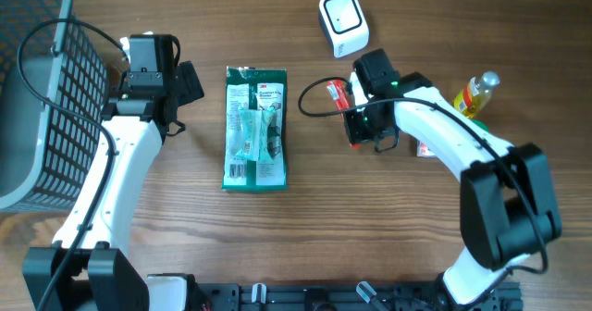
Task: Scan the item barcode
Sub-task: 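Lift the red sticks up under the white scanner with right gripper, then carry the red sticks right and set them by the green jar, then move the right gripper left over the pale green wipes pouch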
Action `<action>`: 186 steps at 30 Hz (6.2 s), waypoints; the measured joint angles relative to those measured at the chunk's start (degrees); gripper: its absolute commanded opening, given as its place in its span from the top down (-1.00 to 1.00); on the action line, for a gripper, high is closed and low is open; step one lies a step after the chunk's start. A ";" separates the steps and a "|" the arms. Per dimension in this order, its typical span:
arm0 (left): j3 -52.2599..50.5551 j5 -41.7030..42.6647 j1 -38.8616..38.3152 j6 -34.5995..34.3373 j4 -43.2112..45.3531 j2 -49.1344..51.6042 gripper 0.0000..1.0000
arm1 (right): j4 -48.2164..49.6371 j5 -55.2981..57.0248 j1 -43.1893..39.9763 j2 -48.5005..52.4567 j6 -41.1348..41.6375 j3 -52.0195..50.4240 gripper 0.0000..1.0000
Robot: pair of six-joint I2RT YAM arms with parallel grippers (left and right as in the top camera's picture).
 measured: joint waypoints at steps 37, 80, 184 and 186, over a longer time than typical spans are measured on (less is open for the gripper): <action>0.00 0.00 0.00 0.00 0.04 0.00 -1.00 | 47.78 56.28 0.00 12.26 -63.56 12.94 0.92; 0.00 0.00 0.02 0.00 0.02 0.00 -1.00 | 58.05 63.17 3.02 22.80 -75.71 12.98 0.92; 0.00 0.00 0.02 0.00 0.00 0.02 -1.00 | 26.21 -6.69 19.15 9.18 28.02 4.50 0.32; 0.00 0.00 0.00 0.00 0.00 0.02 -1.00 | 26.80 -6.27 19.12 10.32 28.37 4.50 0.38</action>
